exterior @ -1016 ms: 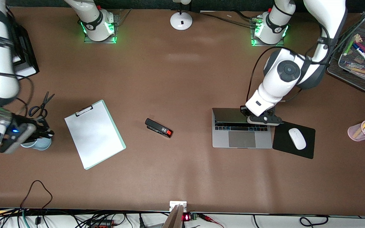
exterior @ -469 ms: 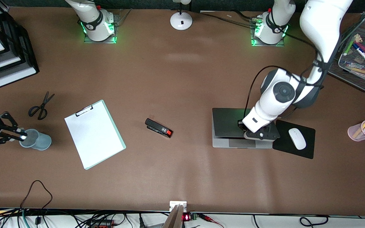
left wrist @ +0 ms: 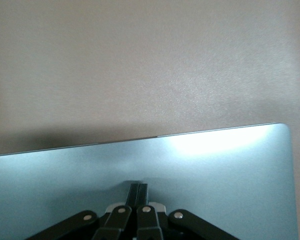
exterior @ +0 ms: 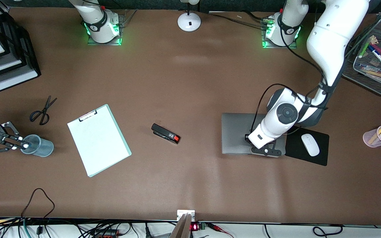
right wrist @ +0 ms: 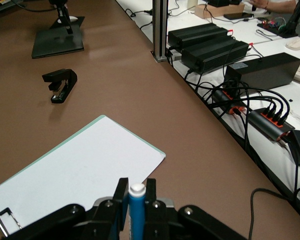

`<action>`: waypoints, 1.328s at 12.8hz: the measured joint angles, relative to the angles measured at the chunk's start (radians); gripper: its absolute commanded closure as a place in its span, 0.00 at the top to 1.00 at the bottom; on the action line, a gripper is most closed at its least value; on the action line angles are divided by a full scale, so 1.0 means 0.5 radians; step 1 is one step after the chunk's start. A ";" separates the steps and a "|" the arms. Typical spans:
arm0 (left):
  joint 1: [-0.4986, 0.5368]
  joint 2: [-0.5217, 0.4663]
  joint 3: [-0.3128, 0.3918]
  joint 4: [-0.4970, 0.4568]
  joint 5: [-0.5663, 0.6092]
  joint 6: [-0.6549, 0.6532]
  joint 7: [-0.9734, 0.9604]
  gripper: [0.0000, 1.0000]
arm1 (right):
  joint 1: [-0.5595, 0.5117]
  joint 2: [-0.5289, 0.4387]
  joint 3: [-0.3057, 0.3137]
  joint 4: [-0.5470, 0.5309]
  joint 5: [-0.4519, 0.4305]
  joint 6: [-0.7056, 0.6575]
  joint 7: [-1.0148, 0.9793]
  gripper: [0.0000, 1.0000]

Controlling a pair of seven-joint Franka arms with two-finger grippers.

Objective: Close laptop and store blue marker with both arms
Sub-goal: 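Push the laptop lid down with the left gripper while the right gripper holds the marker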

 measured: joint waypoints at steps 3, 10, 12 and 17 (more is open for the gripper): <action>0.001 0.053 0.004 0.045 0.001 0.027 0.000 0.00 | -0.058 0.058 0.001 0.001 0.047 -0.022 -0.097 0.74; 0.013 0.060 0.015 0.130 0.001 -0.059 0.000 0.00 | -0.095 0.029 0.008 0.049 -0.028 -0.096 0.251 1.00; 0.013 -0.007 0.009 0.190 0.001 -0.262 0.002 0.00 | -0.056 -0.067 0.024 0.075 -0.244 -0.105 0.602 1.00; 0.020 -0.446 -0.024 0.225 -0.030 -0.835 0.142 0.28 | 0.246 -0.449 0.036 0.087 -0.953 -0.127 1.687 1.00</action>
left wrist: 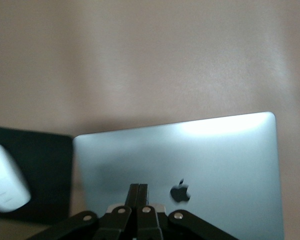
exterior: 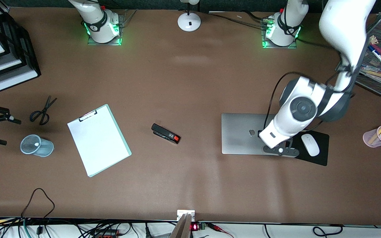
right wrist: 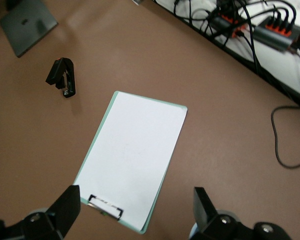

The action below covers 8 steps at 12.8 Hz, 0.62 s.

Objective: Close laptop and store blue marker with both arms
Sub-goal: 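Push the laptop lid down with the left gripper while the right gripper holds the marker, then drop the marker into the cup while the left gripper lifts off the laptop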

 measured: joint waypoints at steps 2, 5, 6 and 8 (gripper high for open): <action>0.044 -0.161 0.000 -0.001 -0.145 -0.100 0.162 0.79 | 0.095 -0.094 0.001 -0.032 -0.211 -0.019 0.308 1.00; 0.138 -0.335 0.000 0.000 -0.214 -0.190 0.315 1.00 | 0.238 -0.228 0.001 -0.123 -0.467 -0.054 0.785 1.00; 0.151 -0.380 0.000 0.002 -0.217 -0.236 0.323 1.00 | 0.290 -0.278 0.001 -0.164 -0.523 -0.062 0.939 1.00; 0.155 -0.445 -0.002 0.057 -0.223 -0.403 0.326 1.00 | 0.387 -0.398 0.001 -0.280 -0.628 -0.073 1.249 1.00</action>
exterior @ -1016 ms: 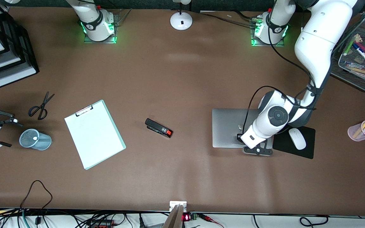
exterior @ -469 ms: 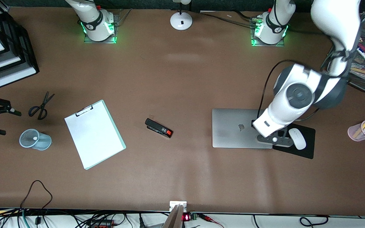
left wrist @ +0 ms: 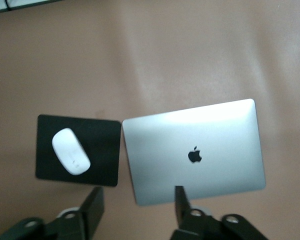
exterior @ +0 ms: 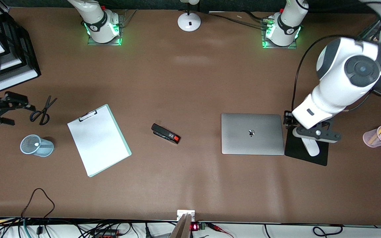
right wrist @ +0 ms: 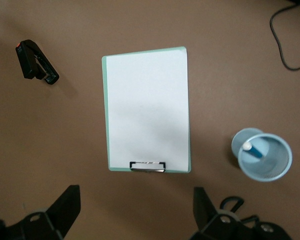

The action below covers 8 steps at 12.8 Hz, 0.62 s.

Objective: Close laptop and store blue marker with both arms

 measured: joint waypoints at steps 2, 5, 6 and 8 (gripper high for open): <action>0.000 -0.028 -0.002 0.111 -0.003 -0.224 0.004 1.00 | 0.066 -0.114 0.000 -0.125 -0.085 0.000 0.294 1.00; 0.000 -0.040 -0.007 0.326 -0.009 -0.582 0.016 1.00 | 0.137 -0.254 0.001 -0.240 -0.167 0.001 0.627 1.00; 0.000 -0.041 -0.008 0.393 -0.016 -0.658 0.020 1.00 | 0.146 -0.296 0.001 -0.279 -0.180 0.006 0.707 1.00; 0.005 -0.042 -0.008 0.474 -0.037 -0.767 0.026 1.00 | 0.150 -0.386 0.000 -0.371 -0.249 0.046 0.816 1.00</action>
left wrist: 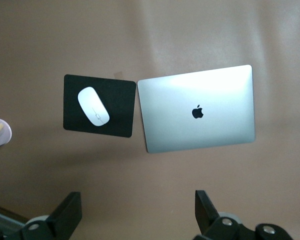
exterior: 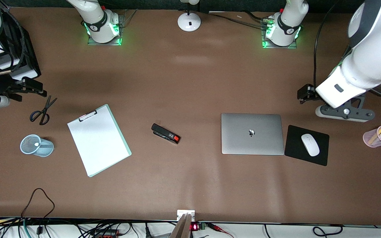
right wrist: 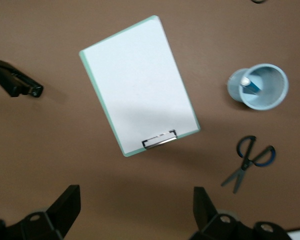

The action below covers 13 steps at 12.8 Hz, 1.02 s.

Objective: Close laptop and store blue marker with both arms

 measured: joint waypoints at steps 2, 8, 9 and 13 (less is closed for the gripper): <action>0.004 0.001 0.004 0.012 -0.021 -0.068 0.005 1.00 | 0.018 -0.109 0.001 -0.106 -0.067 0.039 0.131 1.00; -0.124 -0.240 0.526 -0.182 -0.220 0.118 0.163 1.00 | 0.048 -0.356 0.004 -0.271 -0.093 0.058 0.299 1.00; -0.158 -0.334 0.607 -0.324 -0.239 0.214 0.198 1.00 | 0.049 -0.372 0.004 -0.278 -0.093 0.067 0.302 1.00; -0.204 -0.490 0.657 -0.614 -0.245 0.327 0.214 1.00 | 0.056 -0.393 0.005 -0.294 -0.093 0.112 0.324 1.00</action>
